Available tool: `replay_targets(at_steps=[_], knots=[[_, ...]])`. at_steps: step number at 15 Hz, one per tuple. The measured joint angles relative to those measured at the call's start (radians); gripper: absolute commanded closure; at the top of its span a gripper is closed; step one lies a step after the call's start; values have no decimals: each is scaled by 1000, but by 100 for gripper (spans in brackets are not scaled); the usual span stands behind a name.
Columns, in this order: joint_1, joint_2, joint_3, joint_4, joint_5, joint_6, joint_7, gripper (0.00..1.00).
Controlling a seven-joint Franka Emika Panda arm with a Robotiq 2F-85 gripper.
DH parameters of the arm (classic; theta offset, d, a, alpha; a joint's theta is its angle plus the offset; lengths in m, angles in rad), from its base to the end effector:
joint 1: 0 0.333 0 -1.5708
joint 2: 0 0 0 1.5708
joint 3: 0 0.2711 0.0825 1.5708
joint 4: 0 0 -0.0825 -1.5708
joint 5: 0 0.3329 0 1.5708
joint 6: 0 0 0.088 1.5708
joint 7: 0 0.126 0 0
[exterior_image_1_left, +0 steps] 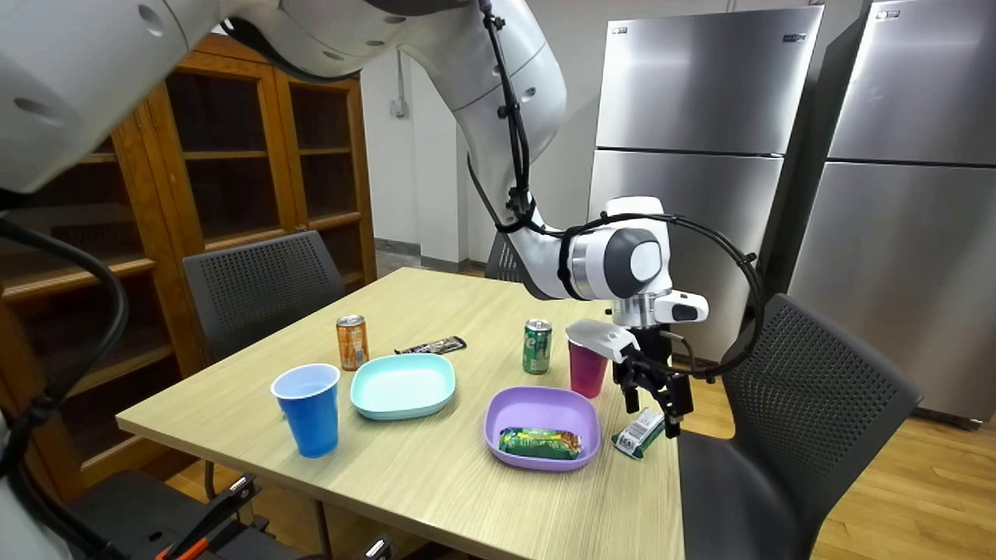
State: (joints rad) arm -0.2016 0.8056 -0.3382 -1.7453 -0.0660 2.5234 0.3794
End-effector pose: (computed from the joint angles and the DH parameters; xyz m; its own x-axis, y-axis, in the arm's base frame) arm 0.5187 -0.3011 0.1259 0.7261 -0.6816 0.0908 -0.6778 -0.6874 0.2609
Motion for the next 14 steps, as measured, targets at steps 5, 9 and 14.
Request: replay_targets(at_steps=[5,9,14], knots=[[-37,42,35,45,16,0,-90,0],[-70,55,62,71,37,4,-171,0],[-111,55,92,80,58,19,-252,0]])
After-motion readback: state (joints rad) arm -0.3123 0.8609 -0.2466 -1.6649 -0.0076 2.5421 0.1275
